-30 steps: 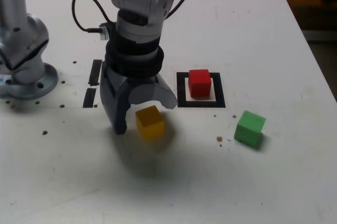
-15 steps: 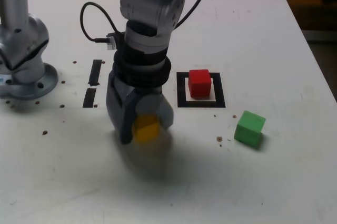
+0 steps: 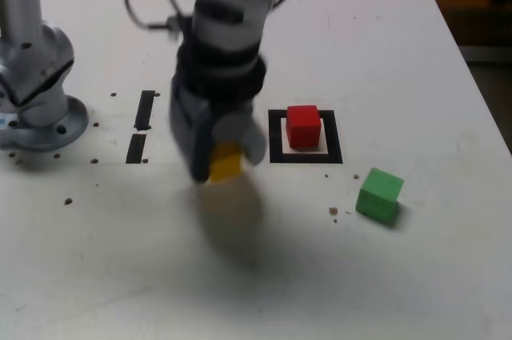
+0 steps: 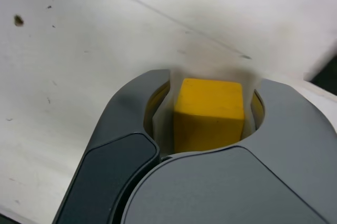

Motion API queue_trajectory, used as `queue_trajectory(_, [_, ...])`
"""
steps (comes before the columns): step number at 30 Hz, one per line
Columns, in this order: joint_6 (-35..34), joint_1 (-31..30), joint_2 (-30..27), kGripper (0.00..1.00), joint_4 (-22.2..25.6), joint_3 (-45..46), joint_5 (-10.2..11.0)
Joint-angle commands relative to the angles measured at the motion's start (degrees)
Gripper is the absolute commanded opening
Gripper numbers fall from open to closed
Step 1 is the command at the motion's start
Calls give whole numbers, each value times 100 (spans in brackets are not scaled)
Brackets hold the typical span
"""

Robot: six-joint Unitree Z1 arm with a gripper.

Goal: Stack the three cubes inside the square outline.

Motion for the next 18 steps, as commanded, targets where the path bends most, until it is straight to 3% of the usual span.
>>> queue_trajectory(1, [454,175,37,19,530,-516,223])
queue_trajectory(6, [1842,573,170,19,1206,-1452,750])
queue_trajectory(9, [2431,764,234,19,1411,-1867,938])
queue_trajectory(12, [2854,952,358,19,1518,-2226,996])
queue_trajectory(18, [3211,1165,711,19,1545,-2559,891])
